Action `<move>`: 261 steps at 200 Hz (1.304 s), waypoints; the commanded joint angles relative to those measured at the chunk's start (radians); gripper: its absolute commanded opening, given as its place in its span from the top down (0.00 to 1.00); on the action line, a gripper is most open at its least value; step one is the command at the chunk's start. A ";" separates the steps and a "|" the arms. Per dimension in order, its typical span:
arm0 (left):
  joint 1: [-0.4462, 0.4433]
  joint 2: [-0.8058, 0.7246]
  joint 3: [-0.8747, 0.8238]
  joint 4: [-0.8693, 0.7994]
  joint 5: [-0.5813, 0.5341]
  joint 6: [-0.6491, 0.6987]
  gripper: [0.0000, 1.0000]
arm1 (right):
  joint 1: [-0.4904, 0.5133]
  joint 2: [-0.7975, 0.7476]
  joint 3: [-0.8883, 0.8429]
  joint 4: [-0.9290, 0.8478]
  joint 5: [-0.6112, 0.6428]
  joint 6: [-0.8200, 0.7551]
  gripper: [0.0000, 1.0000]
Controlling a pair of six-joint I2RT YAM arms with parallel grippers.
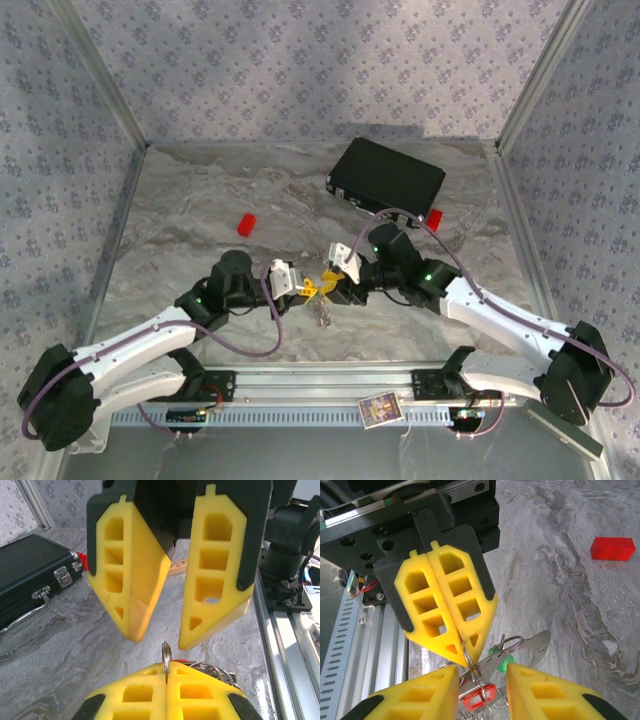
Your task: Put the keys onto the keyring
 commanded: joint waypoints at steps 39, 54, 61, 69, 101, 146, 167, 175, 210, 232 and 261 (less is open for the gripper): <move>-0.003 -0.010 -0.035 0.133 0.030 -0.060 1.00 | -0.002 0.021 -0.024 0.082 -0.051 0.051 0.87; -0.003 -0.013 -0.035 0.133 0.030 -0.064 1.00 | -0.003 0.027 -0.019 0.079 -0.056 0.048 0.97; -0.003 -0.015 -0.033 0.129 0.028 -0.064 1.00 | -0.002 0.028 -0.013 0.073 -0.058 0.046 1.00; -0.002 -0.016 -0.029 0.119 0.024 -0.064 0.95 | -0.002 0.029 -0.007 0.064 -0.056 0.038 1.00; -0.002 -0.040 0.010 -0.005 -0.007 -0.023 0.78 | 0.005 0.030 0.051 -0.036 -0.034 -0.028 1.00; -0.002 -0.054 0.091 -0.216 -0.057 0.045 0.77 | 0.028 0.057 0.150 -0.208 0.043 -0.133 1.00; -0.003 -0.053 0.094 -0.222 -0.056 0.054 0.79 | 0.045 0.072 0.184 -0.253 0.065 -0.164 1.00; -0.002 -0.051 0.093 -0.221 -0.053 0.055 0.80 | 0.051 0.076 0.196 -0.267 0.073 -0.176 1.00; -0.002 -0.044 0.100 -0.218 -0.044 0.058 0.86 | 0.073 0.098 0.238 -0.309 0.081 -0.213 1.00; -0.003 -0.045 0.100 -0.213 -0.034 0.058 0.88 | 0.081 0.110 0.258 -0.318 0.075 -0.225 1.00; -0.003 -0.052 0.094 -0.197 -0.028 0.052 0.87 | 0.091 0.127 0.274 -0.319 0.066 -0.230 1.00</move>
